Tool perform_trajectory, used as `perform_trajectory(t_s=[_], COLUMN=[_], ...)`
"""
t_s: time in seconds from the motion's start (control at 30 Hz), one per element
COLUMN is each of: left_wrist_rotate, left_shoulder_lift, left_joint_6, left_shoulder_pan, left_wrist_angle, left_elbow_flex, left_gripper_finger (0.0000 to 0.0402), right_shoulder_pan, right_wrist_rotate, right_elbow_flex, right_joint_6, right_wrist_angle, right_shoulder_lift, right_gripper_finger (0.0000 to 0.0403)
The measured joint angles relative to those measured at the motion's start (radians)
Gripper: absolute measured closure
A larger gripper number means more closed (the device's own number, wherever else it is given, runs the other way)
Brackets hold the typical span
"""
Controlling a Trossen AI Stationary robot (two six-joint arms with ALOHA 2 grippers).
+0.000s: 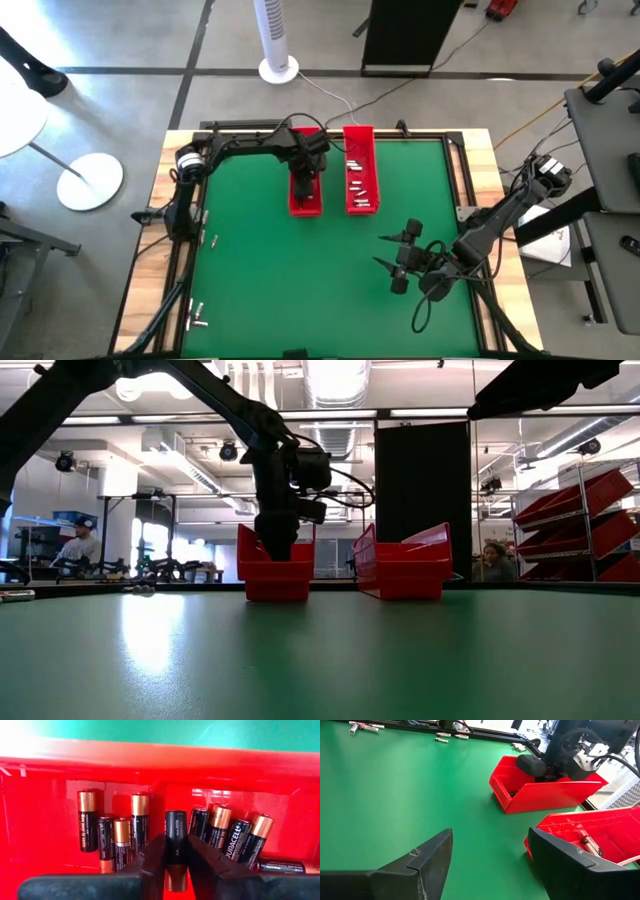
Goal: Sort batteries
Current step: Put the brown battery into the left red bin
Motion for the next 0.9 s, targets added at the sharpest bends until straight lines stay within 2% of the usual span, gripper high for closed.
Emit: perform_trajectory(t_s=[0.47, 0.9], left_wrist_rotate=[0.001, 0.037], left_shoulder_lift=[0.0, 0.0], left_joint_6=[-0.001, 0.003], left_shoulder_pan=[-0.002, -0.014], left_wrist_angle=[0.001, -0.007], left_elbow_flex=[-0.001, 0.016], left_gripper_finger=[0.0348, 0.0355], right_shoulder_pan=[0.002, 0.002], right_wrist_rotate=[-0.026, -0.026], right_elbow_flex=[0.0, 0.0], right_joint_6=[-0.024, -0.034], right_wrist_angle=[0.001, 0.002], right_shoulder_lift=[0.0, 0.0], right_gripper_finger=[0.0161, 0.0145])
